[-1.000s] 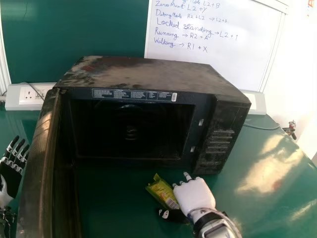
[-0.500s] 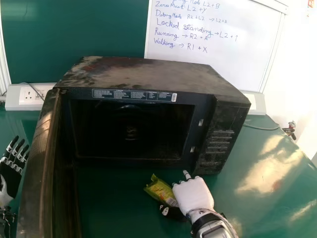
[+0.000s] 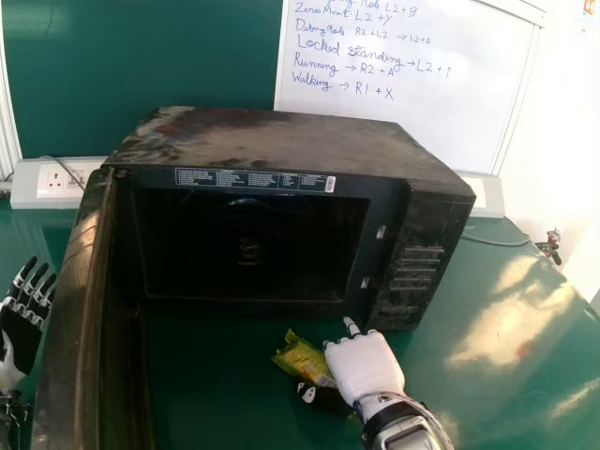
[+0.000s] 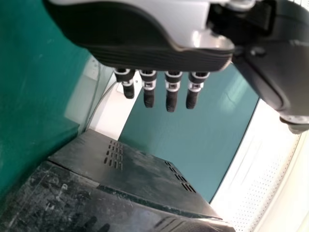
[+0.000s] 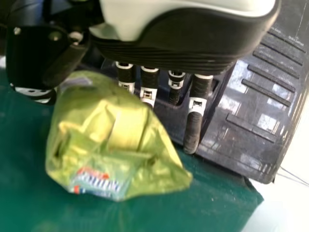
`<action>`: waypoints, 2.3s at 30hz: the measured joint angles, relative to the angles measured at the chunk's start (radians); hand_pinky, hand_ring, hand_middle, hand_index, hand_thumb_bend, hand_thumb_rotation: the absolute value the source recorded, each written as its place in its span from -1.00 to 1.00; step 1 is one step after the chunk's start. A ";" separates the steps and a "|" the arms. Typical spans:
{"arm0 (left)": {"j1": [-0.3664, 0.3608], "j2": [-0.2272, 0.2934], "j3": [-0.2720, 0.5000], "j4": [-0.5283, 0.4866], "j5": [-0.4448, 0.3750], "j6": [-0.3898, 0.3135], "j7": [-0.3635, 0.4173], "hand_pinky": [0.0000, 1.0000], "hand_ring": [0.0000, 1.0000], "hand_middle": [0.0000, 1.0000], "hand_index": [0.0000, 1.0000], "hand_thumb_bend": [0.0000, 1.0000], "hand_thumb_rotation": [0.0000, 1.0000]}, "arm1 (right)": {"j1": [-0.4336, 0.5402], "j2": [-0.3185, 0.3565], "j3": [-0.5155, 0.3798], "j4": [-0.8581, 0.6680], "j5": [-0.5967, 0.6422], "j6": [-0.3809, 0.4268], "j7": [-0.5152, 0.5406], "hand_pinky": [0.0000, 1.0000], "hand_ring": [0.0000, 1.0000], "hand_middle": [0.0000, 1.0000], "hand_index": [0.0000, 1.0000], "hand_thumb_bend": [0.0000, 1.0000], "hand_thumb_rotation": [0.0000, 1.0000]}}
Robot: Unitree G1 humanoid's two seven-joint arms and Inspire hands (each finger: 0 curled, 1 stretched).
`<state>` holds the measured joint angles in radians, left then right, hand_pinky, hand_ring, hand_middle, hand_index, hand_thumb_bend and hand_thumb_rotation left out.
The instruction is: Put biscuit inside oven
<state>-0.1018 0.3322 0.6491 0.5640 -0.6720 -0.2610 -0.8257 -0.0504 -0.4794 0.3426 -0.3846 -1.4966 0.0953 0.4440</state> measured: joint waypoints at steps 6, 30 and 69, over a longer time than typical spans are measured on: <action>-0.004 0.000 0.000 0.007 0.000 -0.006 -0.001 -1.00 0.30 0.47 0.82 -0.80 -0.91 | 0.000 0.012 -0.009 0.008 0.005 0.002 -0.038 -0.27 -0.17 -0.04 0.32 0.12 -1.00; -0.004 -0.005 -0.001 -0.001 0.002 -0.016 0.004 -1.00 0.29 0.45 0.81 -0.94 -1.00 | -0.095 0.047 -0.039 -0.002 0.044 0.004 -0.054 -0.26 -0.18 -0.04 -0.02 0.06 -1.00; 0.000 -0.012 -0.003 -0.023 0.001 -0.013 0.013 -1.00 0.27 0.45 0.79 -0.88 -1.00 | -0.293 0.125 0.014 0.119 0.100 -0.022 -0.108 -0.38 -0.25 -0.04 -0.02 0.06 -0.99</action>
<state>-0.1019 0.3203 0.6456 0.5412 -0.6707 -0.2740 -0.8127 -0.3433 -0.3547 0.3567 -0.2654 -1.3970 0.0737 0.3363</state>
